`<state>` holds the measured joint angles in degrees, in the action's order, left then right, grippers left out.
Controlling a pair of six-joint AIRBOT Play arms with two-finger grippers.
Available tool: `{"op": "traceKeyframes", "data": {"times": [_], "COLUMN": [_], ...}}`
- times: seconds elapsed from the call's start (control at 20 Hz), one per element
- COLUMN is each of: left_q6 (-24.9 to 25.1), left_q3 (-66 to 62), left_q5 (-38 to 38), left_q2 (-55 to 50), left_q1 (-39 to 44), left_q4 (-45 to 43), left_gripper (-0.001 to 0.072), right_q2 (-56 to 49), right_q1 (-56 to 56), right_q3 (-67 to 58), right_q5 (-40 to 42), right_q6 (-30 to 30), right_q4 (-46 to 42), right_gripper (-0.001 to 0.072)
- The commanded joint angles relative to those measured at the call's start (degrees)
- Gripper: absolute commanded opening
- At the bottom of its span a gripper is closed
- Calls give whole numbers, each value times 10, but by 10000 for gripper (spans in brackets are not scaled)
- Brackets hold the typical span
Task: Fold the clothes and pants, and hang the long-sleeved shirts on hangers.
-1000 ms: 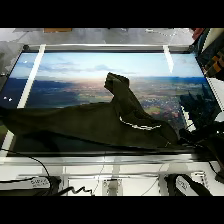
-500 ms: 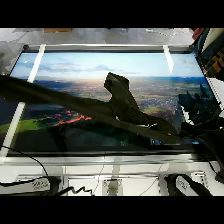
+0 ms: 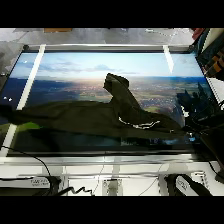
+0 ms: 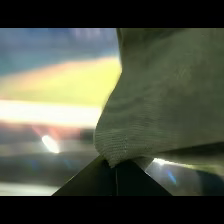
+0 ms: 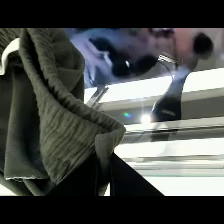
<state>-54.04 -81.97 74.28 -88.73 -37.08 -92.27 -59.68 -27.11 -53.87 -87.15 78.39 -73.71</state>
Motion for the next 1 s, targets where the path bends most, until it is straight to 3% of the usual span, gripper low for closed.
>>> {"op": "traceKeyframes", "data": {"times": [0.0,0.4,0.5,0.6,0.65,0.7,0.75,0.95], "left_q6": [9,88,144,168,169,168,168,169], "left_q3": [60,64,64,64,64,64,64,64], "left_q5": [44,50,55,57,59,63,65,79], "left_q2": [-17,-18,-18,-18,-18,-18,-18,-18], "left_q1": [-57,-101,-99,-99,-99,-97,-97,-98], "left_q4": [-6,10,54,112,124,122,116,77], "left_gripper": [14,13,14,16,133,517,720,711], "right_q2": [0,0,0,0,0,0,0,0], "right_q1": [0,0,0,0,0,0,0,0], "right_q3": [25,115,116,116,116,116,116,116], "right_q5": [12,-61,-62,-56,-53,-50,-48,-46], "right_q6": [1,1,1,1,1,1,1,1], "right_q4": [-3,-68,-78,-77,-77,-77,-77,-77], "right_gripper": [31,31,32,32,32,32,32,32]}}
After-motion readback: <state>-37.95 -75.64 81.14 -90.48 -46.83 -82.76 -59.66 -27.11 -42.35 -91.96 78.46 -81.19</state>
